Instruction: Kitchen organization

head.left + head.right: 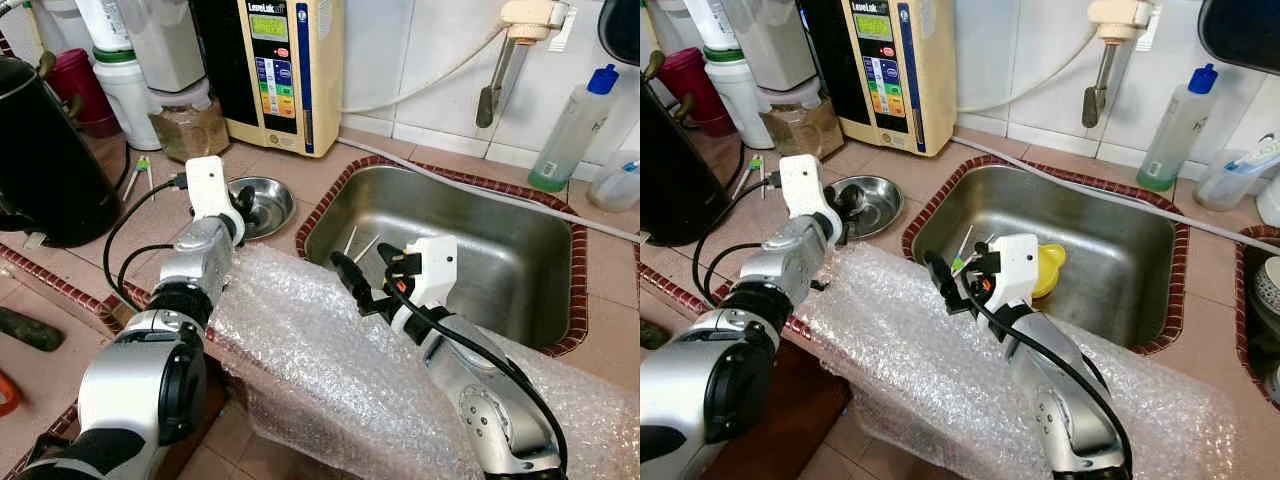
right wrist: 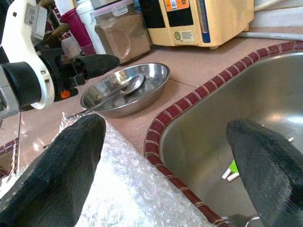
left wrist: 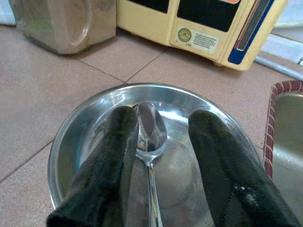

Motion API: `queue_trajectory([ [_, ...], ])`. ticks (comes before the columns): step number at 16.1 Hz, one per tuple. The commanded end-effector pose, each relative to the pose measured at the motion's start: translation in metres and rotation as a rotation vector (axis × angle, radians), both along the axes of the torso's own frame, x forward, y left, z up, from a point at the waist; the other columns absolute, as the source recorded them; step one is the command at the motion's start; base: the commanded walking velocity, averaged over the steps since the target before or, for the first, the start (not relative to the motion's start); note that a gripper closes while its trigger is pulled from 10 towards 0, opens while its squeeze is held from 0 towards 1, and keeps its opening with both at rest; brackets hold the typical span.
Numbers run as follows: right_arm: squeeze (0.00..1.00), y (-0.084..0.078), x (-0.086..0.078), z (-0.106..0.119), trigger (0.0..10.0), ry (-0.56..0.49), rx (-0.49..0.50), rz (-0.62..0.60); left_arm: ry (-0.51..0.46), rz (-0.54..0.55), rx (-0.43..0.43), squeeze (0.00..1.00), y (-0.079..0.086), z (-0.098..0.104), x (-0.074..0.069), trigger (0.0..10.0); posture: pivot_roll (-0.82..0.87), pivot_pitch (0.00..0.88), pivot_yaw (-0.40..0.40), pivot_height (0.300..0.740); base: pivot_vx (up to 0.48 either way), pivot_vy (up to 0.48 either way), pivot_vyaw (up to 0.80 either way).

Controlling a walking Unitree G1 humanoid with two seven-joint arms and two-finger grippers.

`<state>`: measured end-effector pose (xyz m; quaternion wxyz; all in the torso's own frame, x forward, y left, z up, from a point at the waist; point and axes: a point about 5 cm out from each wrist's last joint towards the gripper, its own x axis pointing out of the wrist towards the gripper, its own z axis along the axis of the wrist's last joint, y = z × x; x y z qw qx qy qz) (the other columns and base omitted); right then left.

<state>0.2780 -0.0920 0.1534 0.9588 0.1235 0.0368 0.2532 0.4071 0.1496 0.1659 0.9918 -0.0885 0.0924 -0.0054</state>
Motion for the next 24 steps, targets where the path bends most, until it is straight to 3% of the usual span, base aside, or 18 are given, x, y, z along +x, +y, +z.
queue_trajectory([
  [1,0.0,0.003,-0.001,0.0,10.0,-0.003,0.0,0.011,0.032,0.024,-0.016,1.0,0.002,0.0,0.001,10.0,-0.02,0.038,0.071,0.74,0.0,0.0,0.0],
  [8,0.0,0.003,-0.003,-0.002,10.0,-0.004,-0.013,0.016,0.185,0.005,-0.055,1.0,-0.003,-0.019,-0.005,10.0,-0.04,0.035,0.085,0.74,0.0,0.0,0.0],
  [15,0.0,0.004,-0.003,-0.002,10.0,-0.007,-0.02,0.016,0.287,-0.033,0.024,1.0,0.001,-0.03,-0.009,10.0,-0.04,0.036,0.09,0.74,0.0,0.0,0.0],
  [18,0.0,0.004,-0.003,-0.002,10.0,-0.007,-0.02,0.013,0.299,-0.041,0.019,1.0,0.009,-0.033,-0.011,0.0,-0.04,0.037,0.09,0.74,0.0,0.0,0.0],
  [21,0.0,0.004,-0.001,-0.001,10.0,-0.011,-0.021,0.011,0.309,-0.04,0.013,1.0,0.015,-0.037,-0.013,0.0,-0.03,0.037,0.087,0.74,0.0,0.0,0.0],
  [22,0.0,0.004,0.0,-0.001,10.0,-0.011,-0.022,0.011,0.314,-0.039,0.01,0.12,0.016,-0.038,-0.014,0.0,-0.03,0.038,0.084,0.74,0.0,0.0,0.0],
  [23,0.0,0.004,0.0,-0.001,10.0,-0.012,-0.022,0.012,0.315,-0.038,0.009,0.0,0.016,-0.038,-0.014,0.0,-0.03,0.038,0.084,0.74,0.0,0.0,0.0],
  [24,0.0,0.003,0.001,-0.001,10.0,-0.012,-0.023,0.013,0.316,-0.039,0.011,0.0,0.017,-0.038,-0.014,0.0,-0.03,0.038,0.084,0.74,0.0,0.0,0.0],
])
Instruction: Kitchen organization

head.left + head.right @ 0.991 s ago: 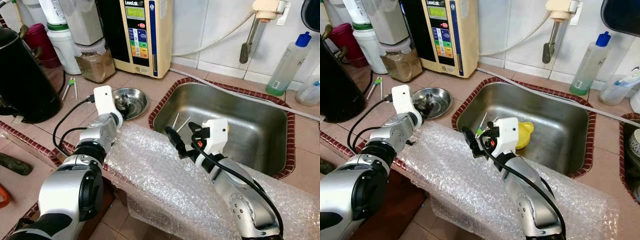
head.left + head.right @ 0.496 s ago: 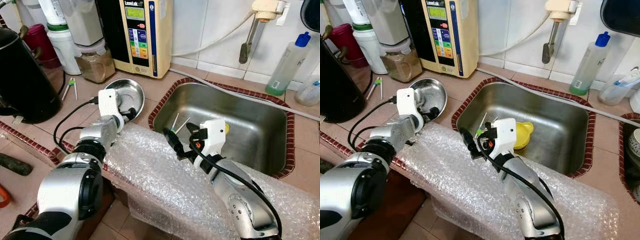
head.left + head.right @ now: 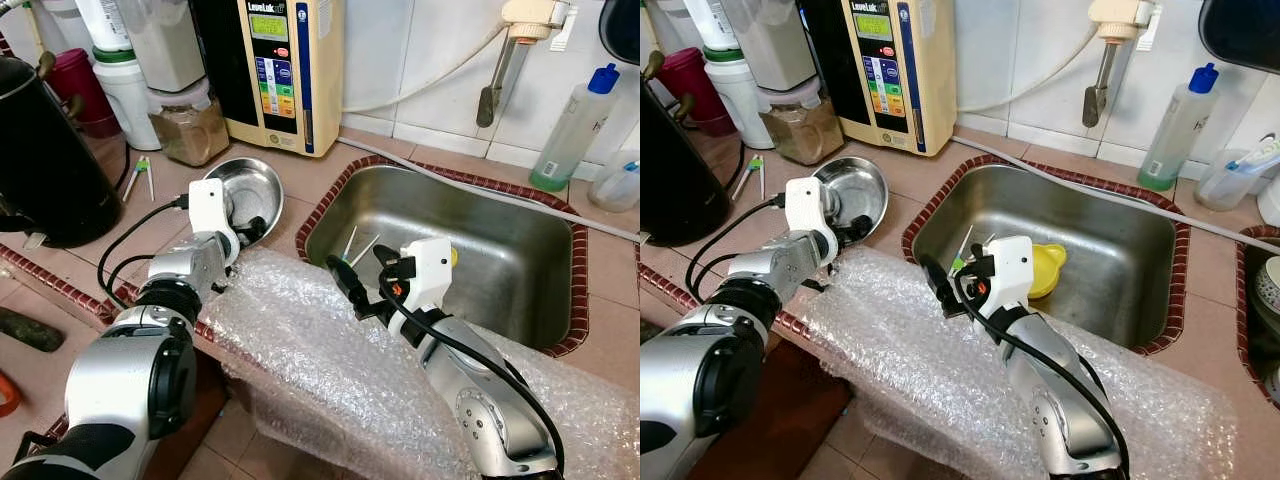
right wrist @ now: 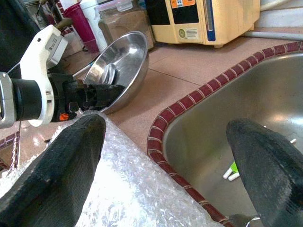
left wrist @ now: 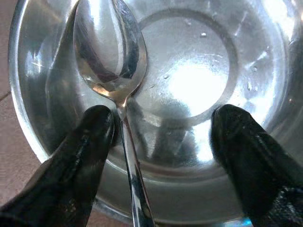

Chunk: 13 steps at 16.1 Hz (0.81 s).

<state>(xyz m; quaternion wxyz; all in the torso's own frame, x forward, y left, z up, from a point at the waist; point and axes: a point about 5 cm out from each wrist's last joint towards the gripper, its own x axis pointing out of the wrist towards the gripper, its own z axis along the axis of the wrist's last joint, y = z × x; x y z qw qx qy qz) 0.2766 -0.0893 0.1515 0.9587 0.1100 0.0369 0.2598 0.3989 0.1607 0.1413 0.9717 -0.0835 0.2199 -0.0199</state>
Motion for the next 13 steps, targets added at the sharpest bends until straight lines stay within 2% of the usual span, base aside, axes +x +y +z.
queue_trajectory([
  [1,0.0,0.0005,0.0024,0.0009,10.0,-0.004,0.001,-0.001,0.061,0.012,0.003,0.0,0.0055,-0.0135,-0.0062,0.0,-0.03,0.038,0.084,0.74,0.0,0.0,0.0],
  [9,0.0,-0.0014,0.0053,0.0014,10.0,-0.006,0.0,-0.008,0.067,0.022,-0.031,0.0,0.0068,-0.0116,-0.0057,0.0,-0.02,0.039,0.086,0.74,0.0,0.0,0.0],
  [13,0.0,-0.0025,0.007,0.0015,10.0,-0.007,0.0,-0.013,0.019,0.065,-0.011,0.0,0.0122,-0.005,-0.0027,0.0,-0.02,0.039,0.084,0.74,0.0,0.0,0.0],
])
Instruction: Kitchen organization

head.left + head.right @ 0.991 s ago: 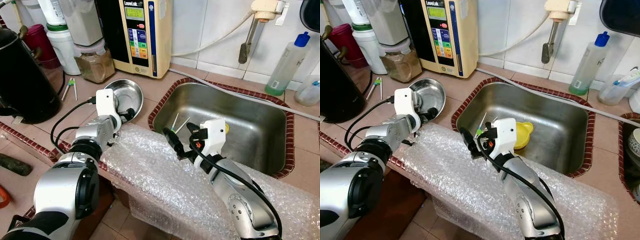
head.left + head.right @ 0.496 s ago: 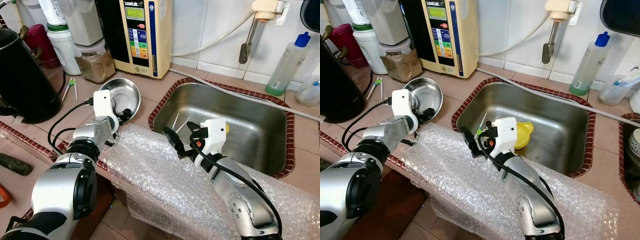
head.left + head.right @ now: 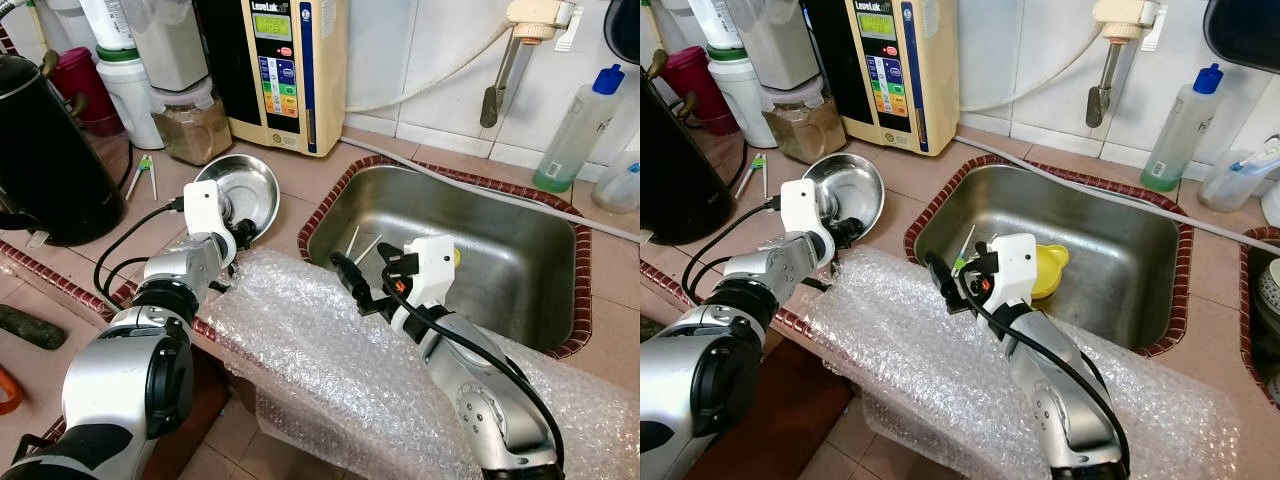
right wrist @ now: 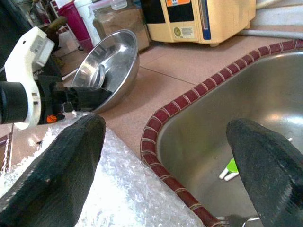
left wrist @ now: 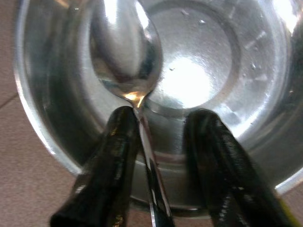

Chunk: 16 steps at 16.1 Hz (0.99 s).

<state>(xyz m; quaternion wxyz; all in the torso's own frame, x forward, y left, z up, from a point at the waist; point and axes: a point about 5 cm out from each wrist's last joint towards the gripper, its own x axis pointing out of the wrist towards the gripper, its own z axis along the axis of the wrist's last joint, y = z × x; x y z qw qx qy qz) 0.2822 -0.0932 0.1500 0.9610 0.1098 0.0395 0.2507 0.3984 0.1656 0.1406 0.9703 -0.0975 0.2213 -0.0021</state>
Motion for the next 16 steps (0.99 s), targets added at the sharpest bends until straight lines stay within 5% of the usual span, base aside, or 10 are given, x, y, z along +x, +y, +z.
queue_trajectory([
  [1,0.0,0.001,0.002,0.003,10.0,-0.014,0.003,0.004,0.008,0.024,0.008,0.0,0.007,-0.003,-0.002,0.0,-0.02,0.039,0.084,0.74,0.0,0.0,0.0],
  [9,0.0,0.003,-0.001,0.007,10.0,-0.031,0.023,0.056,-0.087,-0.003,0.026,0.0,0.002,0.008,0.003,0.0,-0.02,0.031,0.083,0.74,0.0,0.0,0.0],
  [13,0.0,-0.002,0.001,0.01,10.0,-0.053,0.022,0.057,-0.237,-0.034,0.107,0.0,0.0,0.031,0.01,0.0,-0.02,0.027,0.084,0.74,0.0,0.0,0.0],
  [16,0.0,-0.003,0.002,0.011,10.0,-0.059,0.023,0.05,-0.259,-0.06,0.144,0.0,-0.005,0.033,0.011,0.0,-0.02,0.027,0.084,0.74,0.0,0.0,0.0],
])
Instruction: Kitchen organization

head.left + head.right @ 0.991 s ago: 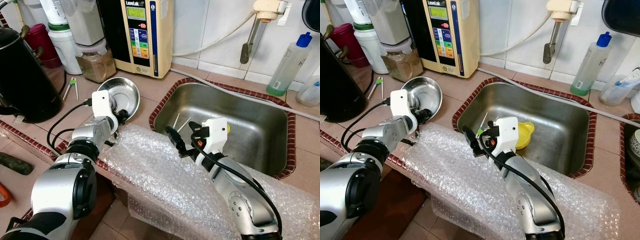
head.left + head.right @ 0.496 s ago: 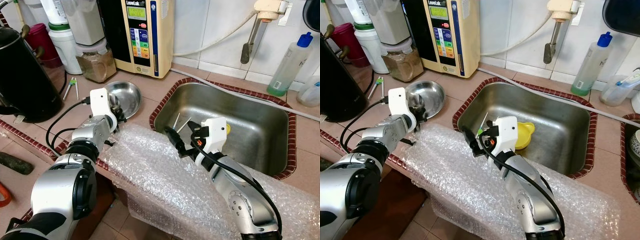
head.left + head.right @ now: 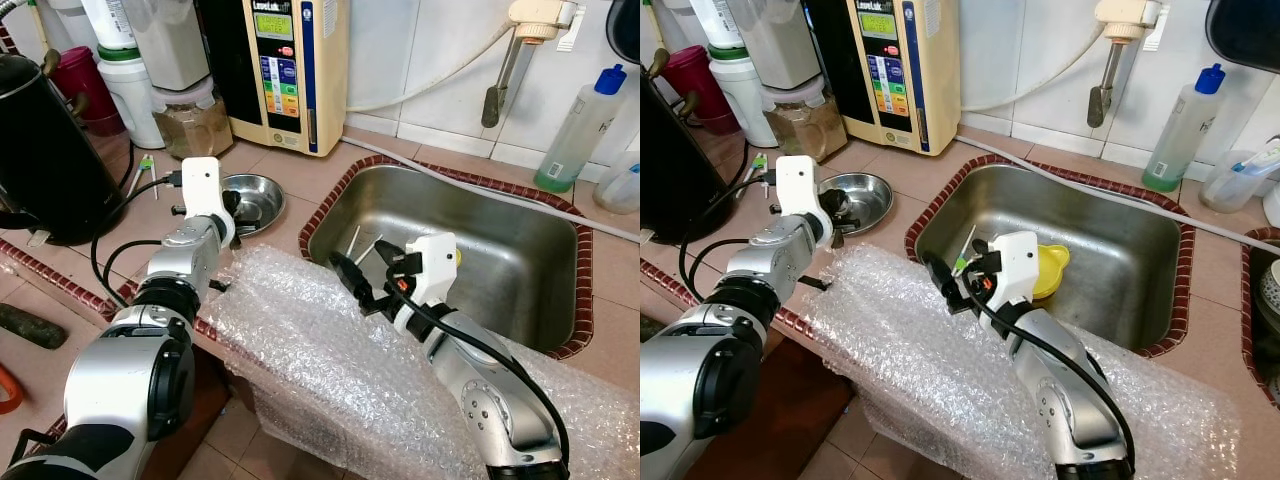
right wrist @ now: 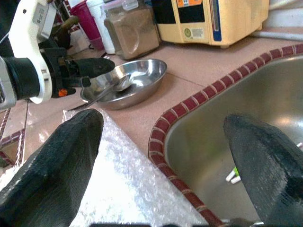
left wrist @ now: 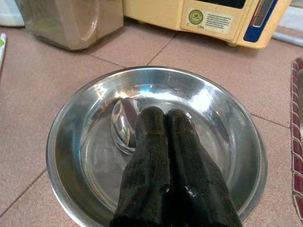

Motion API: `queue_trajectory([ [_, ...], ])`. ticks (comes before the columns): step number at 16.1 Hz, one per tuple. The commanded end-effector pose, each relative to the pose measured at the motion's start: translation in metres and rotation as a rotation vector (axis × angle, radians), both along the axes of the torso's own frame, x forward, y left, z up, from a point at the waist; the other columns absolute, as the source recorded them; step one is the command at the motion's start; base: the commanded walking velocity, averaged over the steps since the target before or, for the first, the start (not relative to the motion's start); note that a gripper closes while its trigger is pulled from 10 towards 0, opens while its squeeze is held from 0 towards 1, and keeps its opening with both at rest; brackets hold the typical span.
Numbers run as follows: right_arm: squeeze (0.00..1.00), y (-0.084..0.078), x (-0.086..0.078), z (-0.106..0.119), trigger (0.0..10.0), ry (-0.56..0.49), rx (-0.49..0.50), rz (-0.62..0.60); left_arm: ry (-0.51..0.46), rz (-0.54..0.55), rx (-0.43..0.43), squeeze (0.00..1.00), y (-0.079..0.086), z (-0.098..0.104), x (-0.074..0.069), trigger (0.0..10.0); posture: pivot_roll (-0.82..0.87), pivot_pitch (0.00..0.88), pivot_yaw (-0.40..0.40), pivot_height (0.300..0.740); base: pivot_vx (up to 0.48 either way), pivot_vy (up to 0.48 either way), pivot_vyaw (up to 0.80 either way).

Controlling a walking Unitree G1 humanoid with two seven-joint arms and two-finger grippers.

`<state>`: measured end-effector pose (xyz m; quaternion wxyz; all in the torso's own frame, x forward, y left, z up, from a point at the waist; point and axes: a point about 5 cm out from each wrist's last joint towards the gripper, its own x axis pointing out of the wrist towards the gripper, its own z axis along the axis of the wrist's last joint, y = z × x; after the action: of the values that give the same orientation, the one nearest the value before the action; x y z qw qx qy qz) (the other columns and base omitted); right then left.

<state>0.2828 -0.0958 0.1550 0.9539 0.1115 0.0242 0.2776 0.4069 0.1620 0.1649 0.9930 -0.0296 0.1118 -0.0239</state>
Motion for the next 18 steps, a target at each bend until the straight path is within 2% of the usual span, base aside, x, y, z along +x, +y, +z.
queue_trajectory([
  [1,0.0,0.0,0.002,0.006,10.0,-0.024,0.007,-0.005,-0.038,-0.011,0.012,0.0,-0.002,0.008,0.002,0.0,-0.02,0.026,0.084,0.74,0.0,0.0,0.0],
  [2,0.0,0.0,0.002,0.005,10.0,-0.025,0.006,-0.007,-0.053,-0.012,0.023,0.0,-0.001,0.009,0.002,0.0,-0.02,0.026,0.084,0.74,0.0,0.0,0.0],
  [3,0.0,-0.001,0.002,0.005,10.0,-0.025,0.002,-0.012,-0.103,-0.016,0.094,0.0,0.0,0.017,0.004,0.0,-0.02,0.026,0.084,0.74,0.0,0.0,0.0],
  [4,0.0,-0.002,0.002,0.005,10.0,-0.024,0.0,-0.018,-0.143,-0.004,0.106,0.0,0.001,0.025,0.005,5.9,-0.02,0.027,0.08,0.74,0.0,0.0,0.0],
  [5,0.0,-0.002,0.002,0.005,10.0,-0.022,0.0,-0.022,-0.168,0.003,0.102,0.0,0.002,0.029,0.005,10.0,-0.01,0.028,0.077,0.74,0.0,0.0,0.0],
  [7,0.0,-0.002,0.002,0.003,10.0,-0.017,-0.004,-0.026,-0.299,-0.041,0.107,0.0,-0.004,0.039,0.0,10.0,0.0,0.032,0.069,0.74,0.0,0.0,0.0],
  [8,0.0,-0.001,0.003,0.003,10.0,-0.016,-0.004,-0.023,-0.335,-0.079,0.104,1.0,-0.009,0.035,-0.006,10.0,0.0,0.03,0.064,0.74,0.0,0.0,0.0],
  [9,0.0,-0.001,0.003,0.003,10.0,-0.016,-0.004,-0.022,-0.353,-0.104,0.1,1.0,-0.012,0.033,-0.009,10.0,0.0,0.031,0.062,0.74,0.0,0.0,0.0],
  [10,0.0,0.0,0.003,0.003,10.0,-0.015,-0.005,-0.017,-0.405,-0.151,0.104,1.0,-0.019,0.026,-0.02,10.0,0.01,0.03,0.055,0.74,0.0,0.0,0.0],
  [12,0.0,0.001,0.004,0.002,10.0,-0.014,-0.008,-0.01,-0.427,-0.167,0.085,1.0,-0.026,0.015,-0.034,10.0,0.01,0.03,0.043,0.74,0.0,0.0,0.0],
  [13,0.0,0.001,0.005,0.003,10.0,-0.015,-0.012,-0.004,-0.407,-0.166,0.038,1.0,-0.032,0.005,-0.044,10.0,0.02,0.031,0.034,0.74,0.0,0.0,0.0],
  [14,0.0,0.001,0.005,0.003,10.0,-0.016,-0.014,-0.002,-0.398,-0.155,0.023,1.0,-0.034,0.002,-0.049,10.0,0.02,0.031,0.029,0.74,0.0,0.0,0.0],
  [15,0.0,0.002,0.005,0.004,10.0,-0.016,-0.018,0.005,-0.382,-0.099,0.012,1.0,-0.035,-0.003,-0.056,10.0,0.02,0.032,0.02,0.74,0.0,0.0,0.0],
  [18,0.0,0.005,0.005,0.003,10.0,-0.014,-0.029,0.023,-0.352,0.003,0.022,1.0,-0.031,-0.011,-0.068,10.0,0.02,0.032,0.016,0.74,0.0,0.0,0.0],
])
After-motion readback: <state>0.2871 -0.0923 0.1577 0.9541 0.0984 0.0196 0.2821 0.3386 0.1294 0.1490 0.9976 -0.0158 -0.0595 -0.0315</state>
